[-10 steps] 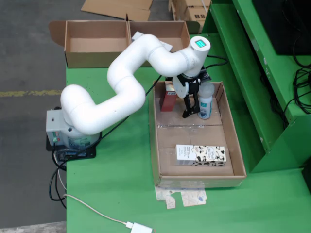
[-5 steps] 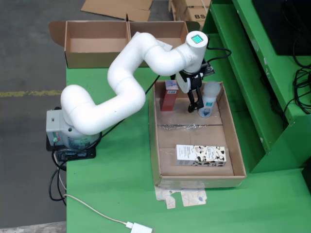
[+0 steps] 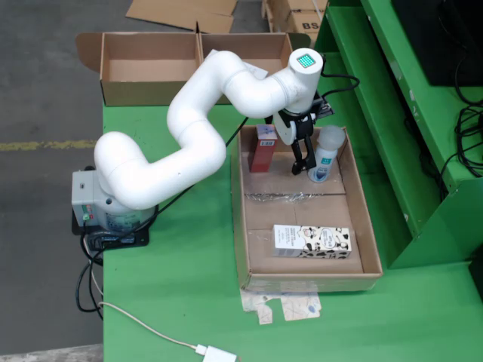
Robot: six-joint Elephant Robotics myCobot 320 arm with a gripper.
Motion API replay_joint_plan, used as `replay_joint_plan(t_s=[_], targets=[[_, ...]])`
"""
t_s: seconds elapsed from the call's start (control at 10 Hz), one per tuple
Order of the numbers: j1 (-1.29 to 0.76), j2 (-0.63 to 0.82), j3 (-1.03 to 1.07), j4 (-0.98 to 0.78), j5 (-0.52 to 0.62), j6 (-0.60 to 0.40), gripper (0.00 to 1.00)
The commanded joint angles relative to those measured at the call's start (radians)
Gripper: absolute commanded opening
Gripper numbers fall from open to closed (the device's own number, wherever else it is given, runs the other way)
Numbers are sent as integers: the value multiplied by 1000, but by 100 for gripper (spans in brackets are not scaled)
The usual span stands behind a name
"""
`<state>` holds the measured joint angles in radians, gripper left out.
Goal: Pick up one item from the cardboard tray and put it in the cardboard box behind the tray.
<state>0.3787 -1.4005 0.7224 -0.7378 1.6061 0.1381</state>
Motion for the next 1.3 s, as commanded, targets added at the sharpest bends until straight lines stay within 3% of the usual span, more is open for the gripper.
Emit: replay_joint_plan(t_s=[0.0, 0.7, 1.2], targets=[[1, 28, 24, 10, 5, 1, 70], [1, 28, 24, 10, 5, 1, 0], [1, 28, 24, 10, 5, 1, 0]])
